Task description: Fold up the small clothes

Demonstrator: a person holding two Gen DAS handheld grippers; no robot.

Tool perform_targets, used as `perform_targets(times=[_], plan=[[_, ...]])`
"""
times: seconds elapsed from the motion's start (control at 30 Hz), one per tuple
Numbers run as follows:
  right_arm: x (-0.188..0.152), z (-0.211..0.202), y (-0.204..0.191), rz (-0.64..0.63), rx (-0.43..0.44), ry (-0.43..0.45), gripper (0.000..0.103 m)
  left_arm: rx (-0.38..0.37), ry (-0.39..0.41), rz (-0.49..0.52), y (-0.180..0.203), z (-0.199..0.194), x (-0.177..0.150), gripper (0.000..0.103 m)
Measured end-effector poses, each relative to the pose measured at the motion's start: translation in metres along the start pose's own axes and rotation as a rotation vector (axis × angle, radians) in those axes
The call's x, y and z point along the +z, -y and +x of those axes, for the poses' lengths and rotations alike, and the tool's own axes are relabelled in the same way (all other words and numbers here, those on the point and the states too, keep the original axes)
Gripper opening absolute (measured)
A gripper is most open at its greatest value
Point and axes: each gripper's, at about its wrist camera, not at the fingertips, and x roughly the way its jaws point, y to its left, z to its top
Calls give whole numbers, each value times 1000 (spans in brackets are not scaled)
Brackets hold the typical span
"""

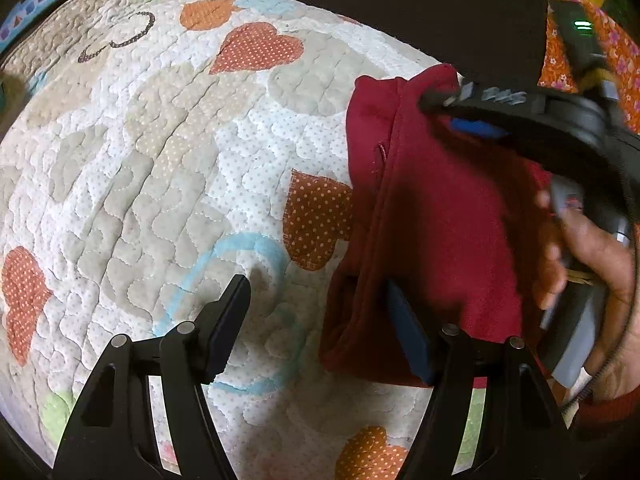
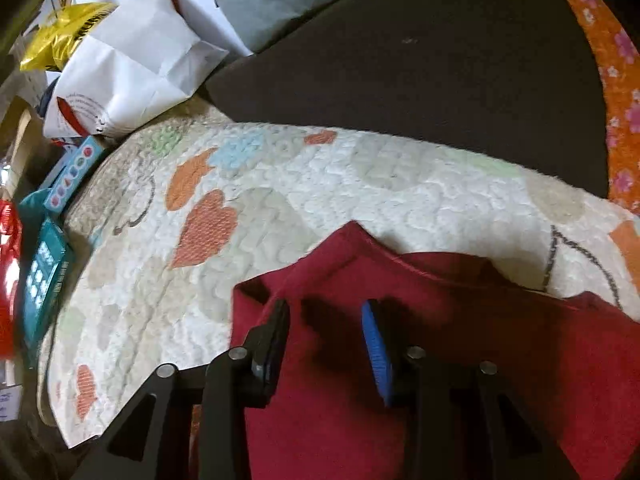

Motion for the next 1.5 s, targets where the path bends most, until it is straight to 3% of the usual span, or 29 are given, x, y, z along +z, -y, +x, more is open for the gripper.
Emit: perform_targets(times=[0.07,0.13,0.2,0.27,0.53,0.6,0.67,0.7,0.77,0.8,0.87,1.0,1.1,1.2,1.33,1.5], plan=[[-1,18,-1,-3,-4,-69,43,-2,0,-3,0,-2,-2,70],[1,14,-5,-21,-17,-60,43,-9,-4,-6,-1,-3,-3,70],[2,2,-8,-21,45,-58,43,-9,-3,-9,-1,-2,-3,70],[2,-4,-13,-27,69,-46,50,-8,-2,-10,-1,-2,-2,70],[1,29,-64,-173,-32,-172,69,-40,-26,-56,-10,0,-5,70],[-5,42,-72,-238,-77,-177,79,-30,-24,-50,-9,-1,-5,70],[-8,46,-74,-278,-100,-134,81,-22,-22,-44,-7,-2,-5,70],[-10,45,-73,-280,-97,-114,80,-18,-21,-43,-6,-3,-5,70],[-12,38,-67,-280,-107,-73,58,-19,-18,-42,-3,-5,-5,70],[-13,29,-61,-262,-62,-51,53,-20,-16,-41,-4,-6,-4,70],[-15,11,-46,-201,40,-26,23,-19,-10,-37,-1,-9,-4,70],[-16,-27,-21,-78,193,54,20,-18,-14,-24,9,-12,-6,70],[-20,-48,-11,-59,230,82,20,-43,-19,-4,21,-15,-7,70],[-25,-70,0,-33,266,118,19,-149,-9,20,43,-27,-7,67],[-23,-110,20,-14,287,190,18,-204,80,135,87,-61,-9,55],[-37,-174,78,-32,203,278,17,-444,88,288,150,-96,-31,55]])
